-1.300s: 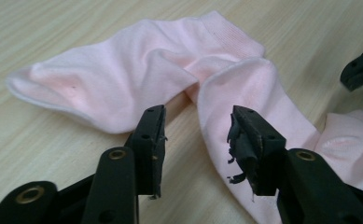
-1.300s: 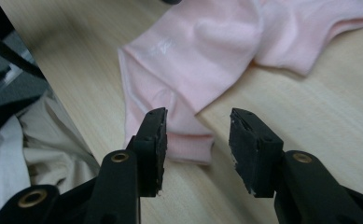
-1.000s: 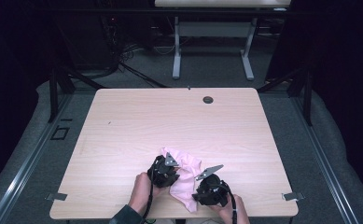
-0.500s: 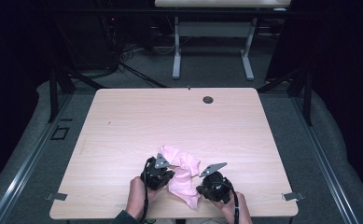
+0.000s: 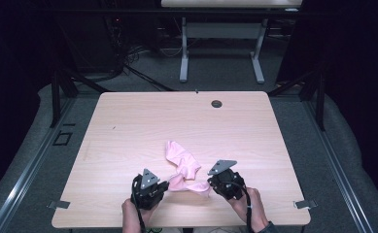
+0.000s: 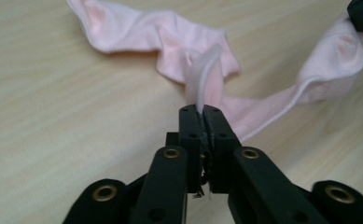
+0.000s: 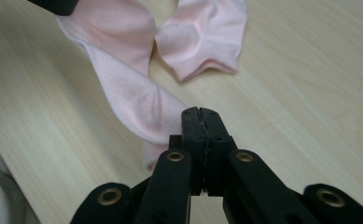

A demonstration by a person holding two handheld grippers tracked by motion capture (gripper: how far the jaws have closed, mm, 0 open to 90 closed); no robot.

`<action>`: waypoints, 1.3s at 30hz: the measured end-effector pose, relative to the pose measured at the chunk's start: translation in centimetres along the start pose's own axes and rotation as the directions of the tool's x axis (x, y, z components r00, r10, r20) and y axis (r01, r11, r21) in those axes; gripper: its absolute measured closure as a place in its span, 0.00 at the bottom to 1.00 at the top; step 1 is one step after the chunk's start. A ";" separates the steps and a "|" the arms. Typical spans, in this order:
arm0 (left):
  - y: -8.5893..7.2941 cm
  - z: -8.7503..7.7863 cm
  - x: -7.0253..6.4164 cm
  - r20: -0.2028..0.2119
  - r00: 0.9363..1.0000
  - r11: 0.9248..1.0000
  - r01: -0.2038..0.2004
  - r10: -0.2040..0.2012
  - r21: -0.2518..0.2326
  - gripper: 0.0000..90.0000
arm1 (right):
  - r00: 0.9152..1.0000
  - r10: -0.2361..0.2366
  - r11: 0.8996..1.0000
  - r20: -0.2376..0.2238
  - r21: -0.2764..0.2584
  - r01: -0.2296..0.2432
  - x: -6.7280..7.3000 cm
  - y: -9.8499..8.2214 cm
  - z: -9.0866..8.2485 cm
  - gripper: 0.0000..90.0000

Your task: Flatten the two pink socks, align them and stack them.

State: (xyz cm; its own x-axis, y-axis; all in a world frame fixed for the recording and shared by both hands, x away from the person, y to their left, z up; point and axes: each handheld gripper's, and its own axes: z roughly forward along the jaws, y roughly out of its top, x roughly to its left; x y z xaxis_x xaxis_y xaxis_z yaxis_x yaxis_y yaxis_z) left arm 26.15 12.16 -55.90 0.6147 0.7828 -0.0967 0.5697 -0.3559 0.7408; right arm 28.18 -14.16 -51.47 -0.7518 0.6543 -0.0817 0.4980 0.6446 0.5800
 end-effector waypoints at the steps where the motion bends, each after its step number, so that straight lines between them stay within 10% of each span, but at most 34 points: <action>1: -0.4 0.1 -0.1 0.009 1.000 1.000 0.001 -0.001 0.018 0.91 | 1.000 -0.007 1.000 -0.020 0.020 0.007 0.2 -0.3 0.3 0.99; 7: -1.4 -0.5 -0.5 0.036 0.999 0.996 -0.017 0.014 0.083 0.67 | 0.993 0.027 0.998 -0.116 0.056 -0.021 0.5 -2.2 0.5 0.90; 15: 2.7 -0.7 2.3 -0.018 0.999 0.995 -0.039 0.040 0.089 0.47 | 0.966 0.203 0.979 -0.157 0.035 -0.200 -1.9 -2.8 -0.8 0.66; 29: 3.6 3.4 2.4 0.037 0.993 0.968 -0.117 0.112 0.224 0.77 | 0.980 0.140 0.982 -0.143 0.144 -0.119 1.1 -2.7 3.0 0.79; 39: 2.7 3.2 2.3 0.032 0.994 0.973 -0.108 0.103 0.202 0.99 | 0.974 0.166 0.985 -0.155 0.081 -0.155 0.6 -3.3 2.6 0.97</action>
State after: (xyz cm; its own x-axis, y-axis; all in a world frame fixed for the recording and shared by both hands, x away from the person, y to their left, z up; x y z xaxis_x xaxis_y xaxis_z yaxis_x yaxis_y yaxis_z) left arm 30.86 11.39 -56.24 0.6875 0.7251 -0.0407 0.5984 -0.5339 0.5974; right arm 27.25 -14.89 -55.56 -0.7164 0.6830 0.1426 0.6420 0.5651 0.5182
